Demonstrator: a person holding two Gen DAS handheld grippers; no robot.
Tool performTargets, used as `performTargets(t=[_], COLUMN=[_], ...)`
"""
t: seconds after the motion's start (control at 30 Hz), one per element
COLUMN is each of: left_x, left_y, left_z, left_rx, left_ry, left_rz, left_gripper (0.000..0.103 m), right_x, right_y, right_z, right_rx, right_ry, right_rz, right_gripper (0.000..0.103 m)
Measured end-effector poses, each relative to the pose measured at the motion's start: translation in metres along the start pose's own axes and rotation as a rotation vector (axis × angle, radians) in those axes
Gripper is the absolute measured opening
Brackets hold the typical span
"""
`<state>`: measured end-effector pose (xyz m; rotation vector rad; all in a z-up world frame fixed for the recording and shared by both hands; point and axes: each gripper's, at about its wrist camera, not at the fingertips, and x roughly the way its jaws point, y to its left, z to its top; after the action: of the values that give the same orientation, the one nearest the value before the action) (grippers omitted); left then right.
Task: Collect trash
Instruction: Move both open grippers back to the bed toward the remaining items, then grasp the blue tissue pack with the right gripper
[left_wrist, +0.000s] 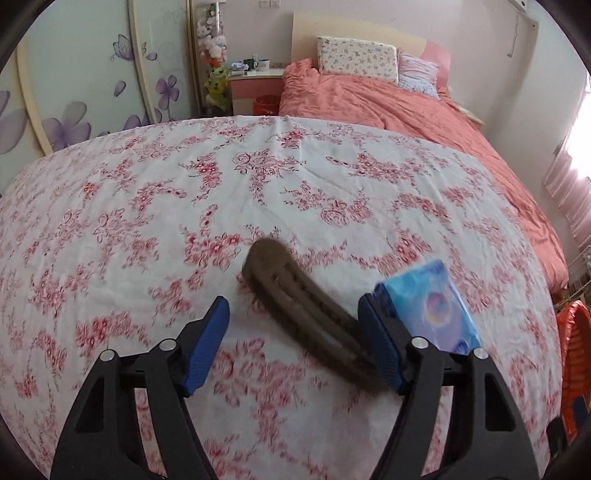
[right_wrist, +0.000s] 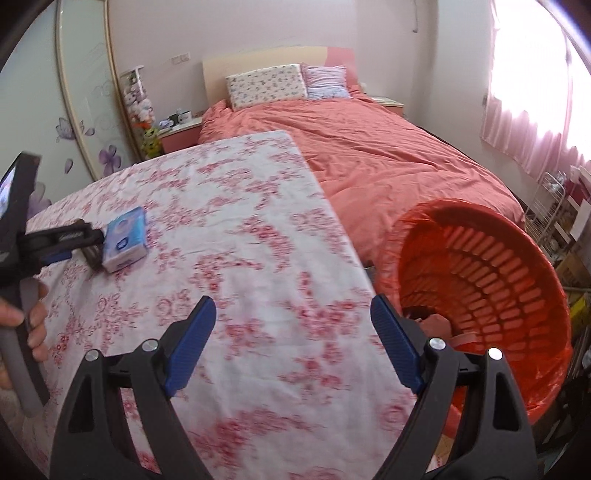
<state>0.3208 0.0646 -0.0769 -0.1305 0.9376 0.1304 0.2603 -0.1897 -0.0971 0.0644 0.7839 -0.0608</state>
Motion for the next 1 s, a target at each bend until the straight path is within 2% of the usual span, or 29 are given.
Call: performTargets(t=[0.13,0.27,0.6,0.8,0.93,1.0], left_x=[0.005,-0.002,-0.022,-0.025,-0.027,-0.028], left_y=[-0.004,0.005,0.070,0.076,0.077,0.078], left_z=[0.001,-0.006,-0.026,-0.026,-0.024,-0.024], left_rx=[0.028,0.056,0.077,0.110,0.138,0.149], left_ry=[-0.008,-0.011,-0.002,-0.026,-0.047,-0.055], left_rz=[0.045,0.035,0.023,-0.006,-0.005,0.000], left_gripper=[0.065,0.061,0.061,0.061,0.063,0.066], right_x=[0.004,0.007,0.033,0.057,0.072,0.077], right_y=[0.013,0.027,0.083,0.128,0.151,0.159], right_z=[0.001,0.001,0.019,0.038,0.046,0.048], right_rx=[-0.021,-0.040,-0.086,-0.119,-0.140,-0.157], right_ry=[0.009,0.014,0.049,0.080,0.113,0.129], right_rz=[0.008,0.020,0.125,0.195,0.198,0.182], right_gripper=[0.084,0.084,0.084,0.084,0.083,0.079])
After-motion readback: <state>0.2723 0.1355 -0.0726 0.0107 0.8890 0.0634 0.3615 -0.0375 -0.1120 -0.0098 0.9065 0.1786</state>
